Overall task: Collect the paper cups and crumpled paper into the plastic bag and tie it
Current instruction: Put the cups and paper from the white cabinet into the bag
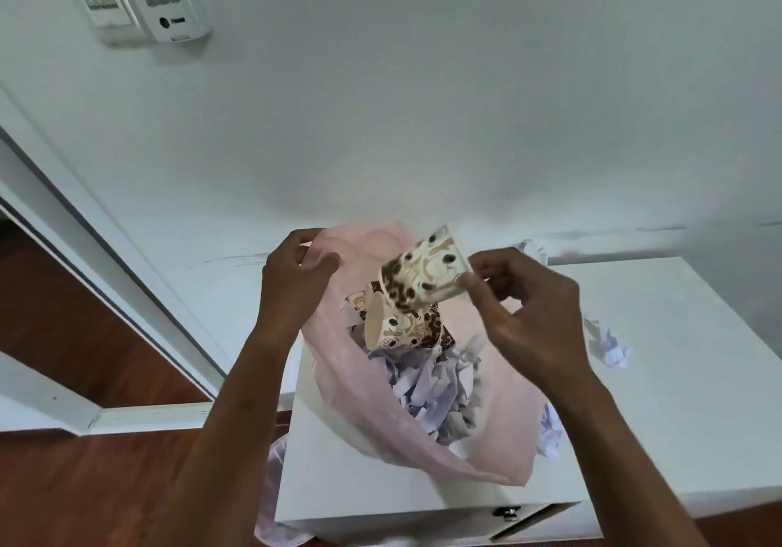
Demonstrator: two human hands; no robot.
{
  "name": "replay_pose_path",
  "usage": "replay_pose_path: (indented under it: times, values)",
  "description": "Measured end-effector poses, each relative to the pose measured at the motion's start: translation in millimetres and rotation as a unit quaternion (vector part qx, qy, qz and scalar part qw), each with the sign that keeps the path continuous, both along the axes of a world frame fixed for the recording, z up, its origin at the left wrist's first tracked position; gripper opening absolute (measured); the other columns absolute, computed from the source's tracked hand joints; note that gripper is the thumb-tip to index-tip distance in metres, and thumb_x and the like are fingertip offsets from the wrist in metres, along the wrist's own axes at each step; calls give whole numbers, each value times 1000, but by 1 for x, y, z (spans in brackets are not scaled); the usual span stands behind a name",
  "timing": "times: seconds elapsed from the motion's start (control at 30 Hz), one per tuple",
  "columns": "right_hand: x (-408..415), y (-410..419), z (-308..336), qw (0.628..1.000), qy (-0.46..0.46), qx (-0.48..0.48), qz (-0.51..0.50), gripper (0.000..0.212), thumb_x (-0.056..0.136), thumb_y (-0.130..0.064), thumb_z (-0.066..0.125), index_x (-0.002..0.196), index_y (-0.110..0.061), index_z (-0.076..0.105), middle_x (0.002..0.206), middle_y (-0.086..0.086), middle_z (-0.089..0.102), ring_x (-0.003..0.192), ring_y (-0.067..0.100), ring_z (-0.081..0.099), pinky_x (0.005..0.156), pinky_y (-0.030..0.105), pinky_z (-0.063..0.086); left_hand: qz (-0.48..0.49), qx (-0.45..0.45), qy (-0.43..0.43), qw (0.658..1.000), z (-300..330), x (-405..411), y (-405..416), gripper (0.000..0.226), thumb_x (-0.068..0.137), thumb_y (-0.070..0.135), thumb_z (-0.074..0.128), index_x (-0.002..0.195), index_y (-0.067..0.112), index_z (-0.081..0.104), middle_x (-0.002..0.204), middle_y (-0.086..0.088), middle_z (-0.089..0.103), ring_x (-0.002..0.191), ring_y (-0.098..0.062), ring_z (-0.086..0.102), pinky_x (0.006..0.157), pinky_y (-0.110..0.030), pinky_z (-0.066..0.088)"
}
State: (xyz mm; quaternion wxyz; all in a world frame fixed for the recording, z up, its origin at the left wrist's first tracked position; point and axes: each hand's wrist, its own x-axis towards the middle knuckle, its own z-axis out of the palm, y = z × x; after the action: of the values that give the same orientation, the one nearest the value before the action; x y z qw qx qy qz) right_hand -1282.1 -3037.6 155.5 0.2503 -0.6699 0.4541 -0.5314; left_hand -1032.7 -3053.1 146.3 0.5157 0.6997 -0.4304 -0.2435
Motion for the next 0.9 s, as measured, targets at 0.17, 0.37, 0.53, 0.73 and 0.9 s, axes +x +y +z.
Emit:
replay_pose_path:
  times: [0.17, 0.37, 0.53, 0.73, 0.9]
  values:
    - [42, -3, -20, 997, 72, -6, 23, 6, 87, -15, 71, 93, -16, 71, 77, -12, 70, 70, 4, 65, 66, 17, 53, -48, 10, -3, 999, 5, 7, 6, 27, 83, 19, 72, 105, 34, 66, 99, 6, 71, 95, -8, 65, 76, -24, 47]
    - [87, -34, -28, 970, 217, 17, 105, 15, 89, -10, 66, 102, -11, 74, 96, 3, 76, 77, 15, 66, 72, 16, 48, -64, -1, -2, 998, 12, 17, 2, 26, 84, 18, 69, 106, 32, 68, 97, 4, 73, 93, -11, 66, 75, -24, 46]
    - [104, -42, -38, 930, 346, 22, 124, 28, 86, 0, 63, 111, -7, 74, 112, 16, 72, 99, 33, 67, 90, 37, 51, -71, -13, 7, 997, 9, 13, 3, 25, 84, 17, 68, 104, 32, 68, 98, 10, 71, 92, -1, 64, 68, -14, 43]
    - [61, -18, -31, 972, 236, 10, -9, 25, 88, -12, 67, 112, -17, 73, 106, 1, 72, 80, 12, 61, 78, 27, 49, -62, -24, 18, 998, 1, 2, 0, 23, 83, 18, 67, 102, 31, 67, 100, 5, 71, 95, -10, 65, 76, -19, 46]
    - [12, -38, -40, 971, 203, 9, -123, 21, 87, -26, 66, 107, -23, 72, 106, -3, 69, 85, 14, 61, 79, 22, 42, -61, -34, 21, 997, 0, -18, 1, 22, 83, 16, 66, 100, 29, 67, 97, 9, 70, 94, -8, 65, 78, -21, 48]
